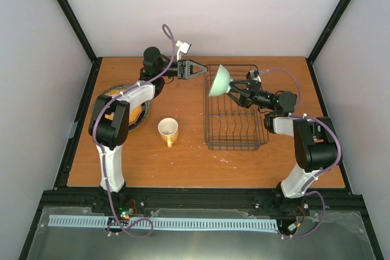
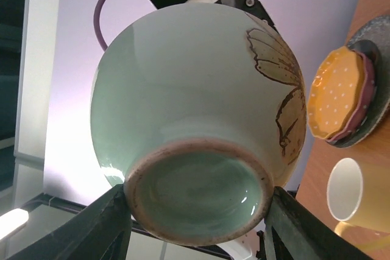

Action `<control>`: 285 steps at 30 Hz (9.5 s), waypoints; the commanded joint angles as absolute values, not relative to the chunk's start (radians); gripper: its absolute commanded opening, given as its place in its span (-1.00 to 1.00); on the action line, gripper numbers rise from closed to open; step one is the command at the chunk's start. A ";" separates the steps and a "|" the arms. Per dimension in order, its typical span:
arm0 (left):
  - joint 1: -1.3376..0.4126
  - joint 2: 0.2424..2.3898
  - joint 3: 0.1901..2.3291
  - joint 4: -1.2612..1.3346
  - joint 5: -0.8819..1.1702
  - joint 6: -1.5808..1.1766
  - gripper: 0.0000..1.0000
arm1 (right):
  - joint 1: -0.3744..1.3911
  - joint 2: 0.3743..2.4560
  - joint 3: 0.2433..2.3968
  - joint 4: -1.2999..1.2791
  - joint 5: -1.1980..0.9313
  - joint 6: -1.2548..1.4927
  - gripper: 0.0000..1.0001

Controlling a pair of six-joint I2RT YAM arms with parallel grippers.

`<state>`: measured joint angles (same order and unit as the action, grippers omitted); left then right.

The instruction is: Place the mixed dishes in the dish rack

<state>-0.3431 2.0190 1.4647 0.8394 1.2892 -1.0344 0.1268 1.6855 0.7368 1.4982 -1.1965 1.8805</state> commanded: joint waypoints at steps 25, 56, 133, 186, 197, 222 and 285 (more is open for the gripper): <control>-0.250 1.744 1.749 -0.500 0.551 -0.092 -0.05 | 0.130 1.532 1.342 -0.651 -0.496 0.242 -0.94; -0.230 1.158 1.358 -0.787 0.103 0.117 0.04 | 0.412 1.965 1.719 -0.769 0.283 0.200 -0.94; -0.382 1.460 1.103 -0.791 0.210 0.265 -0.05 | 0.303 1.619 1.523 -0.733 0.115 0.270 0.41; -0.410 1.029 0.765 0.651 0.366 -0.415 -0.99 | 0.507 1.276 0.863 0.569 -0.880 1.030 0.27; -0.410 1.055 0.768 0.688 0.360 -0.426 -0.99 | 0.576 1.339 0.910 0.519 -0.838 0.964 0.21; -0.409 1.092 0.825 0.602 0.355 -0.376 -0.75 | 0.598 1.420 0.992 0.628 -0.898 0.976 -0.94; -0.410 0.757 0.669 0.042 -0.390 0.006 0.99 | 0.511 1.425 1.097 -0.153 0.274 0.103 -0.95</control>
<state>-0.4107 0.7746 0.6704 0.0502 -0.3611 -0.0189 0.4885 1.3972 1.0626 -0.2794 0.1818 0.1741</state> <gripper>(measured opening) 0.997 0.091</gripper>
